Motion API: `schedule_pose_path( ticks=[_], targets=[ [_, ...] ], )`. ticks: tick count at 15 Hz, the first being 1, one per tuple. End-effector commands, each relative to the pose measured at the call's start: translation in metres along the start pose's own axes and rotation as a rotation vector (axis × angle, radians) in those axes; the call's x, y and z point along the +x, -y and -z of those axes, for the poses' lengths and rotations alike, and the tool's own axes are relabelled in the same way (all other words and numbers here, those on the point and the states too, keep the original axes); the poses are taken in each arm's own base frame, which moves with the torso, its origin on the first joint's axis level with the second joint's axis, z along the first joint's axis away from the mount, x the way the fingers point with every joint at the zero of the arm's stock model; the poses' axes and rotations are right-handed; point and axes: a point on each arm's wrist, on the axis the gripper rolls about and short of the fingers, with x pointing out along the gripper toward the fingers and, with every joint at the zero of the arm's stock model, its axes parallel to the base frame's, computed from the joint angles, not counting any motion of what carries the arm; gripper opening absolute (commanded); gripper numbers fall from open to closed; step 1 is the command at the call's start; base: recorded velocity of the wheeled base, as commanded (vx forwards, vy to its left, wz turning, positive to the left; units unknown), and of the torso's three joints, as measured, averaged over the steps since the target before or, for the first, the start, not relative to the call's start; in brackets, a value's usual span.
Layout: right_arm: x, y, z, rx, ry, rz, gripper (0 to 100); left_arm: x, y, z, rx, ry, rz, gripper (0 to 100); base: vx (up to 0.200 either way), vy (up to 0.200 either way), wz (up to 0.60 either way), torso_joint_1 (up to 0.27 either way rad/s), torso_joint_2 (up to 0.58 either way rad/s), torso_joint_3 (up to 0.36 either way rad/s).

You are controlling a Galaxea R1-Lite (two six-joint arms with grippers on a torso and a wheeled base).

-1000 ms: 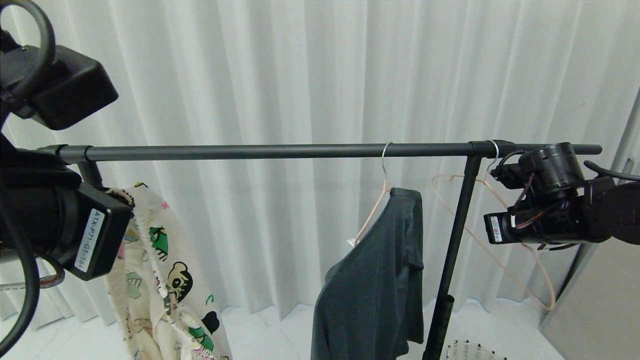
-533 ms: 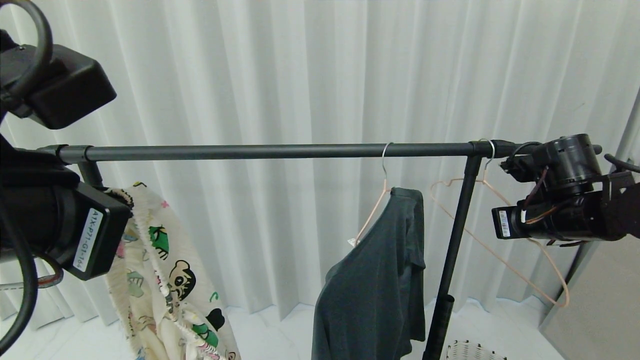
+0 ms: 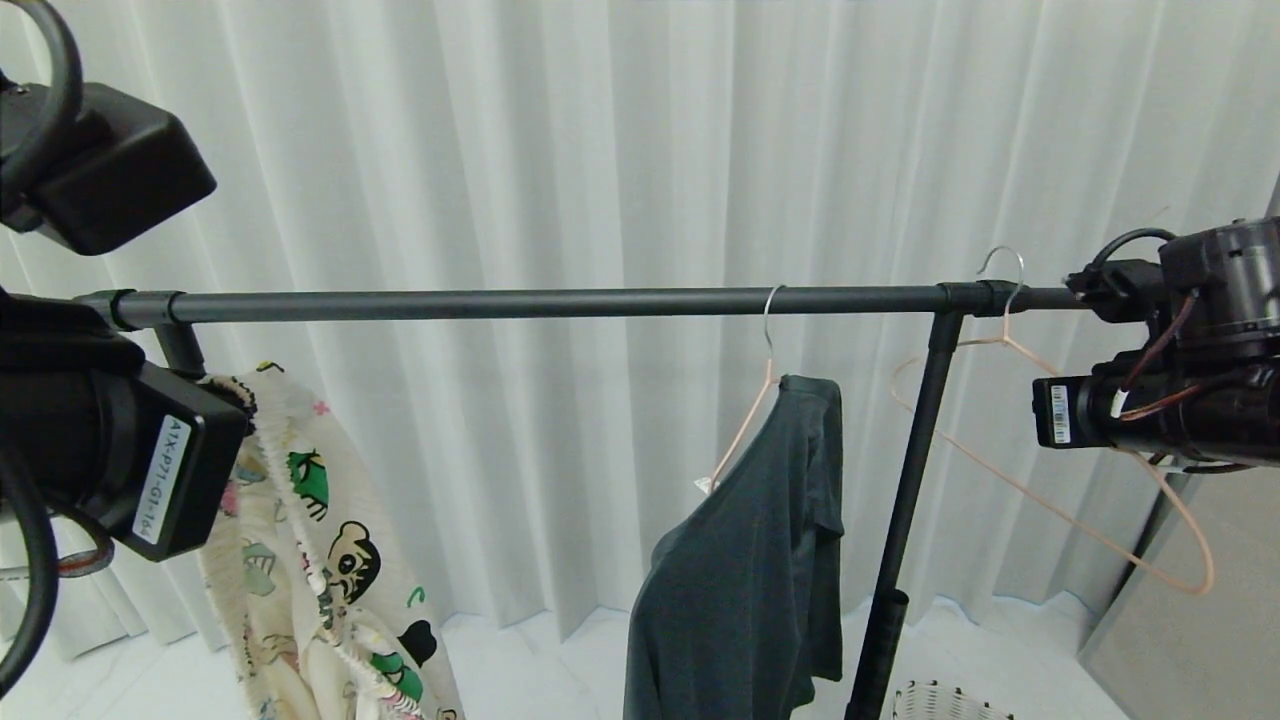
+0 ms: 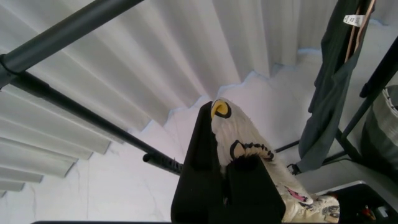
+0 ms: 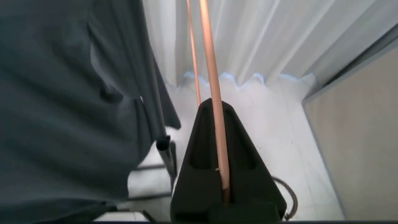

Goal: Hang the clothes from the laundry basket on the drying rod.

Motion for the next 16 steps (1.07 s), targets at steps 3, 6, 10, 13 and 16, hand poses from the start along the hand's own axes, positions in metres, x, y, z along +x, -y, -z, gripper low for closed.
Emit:
schedule_pose_path(
  ticks=[3, 6, 10, 13, 16],
  targets=[
    [-0.027, -0.001, -0.003, 0.003, 0.070, -0.014, 0, -0.001, -0.001, 0.002, 0.000, 0.001, 0.000, 0, 0.000, 0.000, 0.00, 0.000, 0.00, 0.000],
    [-0.056, 0.000, 0.006, -0.035, 0.110, -0.055, 0, 0.000, 0.000, 0.003, 0.001, -0.004, -0.004, 0, 0.000, 0.000, 0.00, 0.000, 0.00, 0.000],
    [-0.088, 0.009, 0.034, -0.101, 0.133, -0.084, 0, 0.008, 0.003, 0.012, 0.020, -0.037, -0.075, 0, -0.100, 0.000, 0.00, -0.001, 0.00, 0.000],
    [-0.102, 0.011, 0.048, -0.129, 0.181, -0.083, 0, 0.017, 0.007, 0.014, 0.008, -0.018, -0.124, 0, -0.200, 0.000, 0.00, 0.001, 0.01, -0.002],
    [-0.111, 0.007, 0.050, -0.139, 0.207, -0.122, 0, 0.019, 0.008, 0.016, 0.014, -0.027, -0.126, 0, -0.200, 0.000, 0.00, -0.010, 0.00, 0.005]
  ],
)
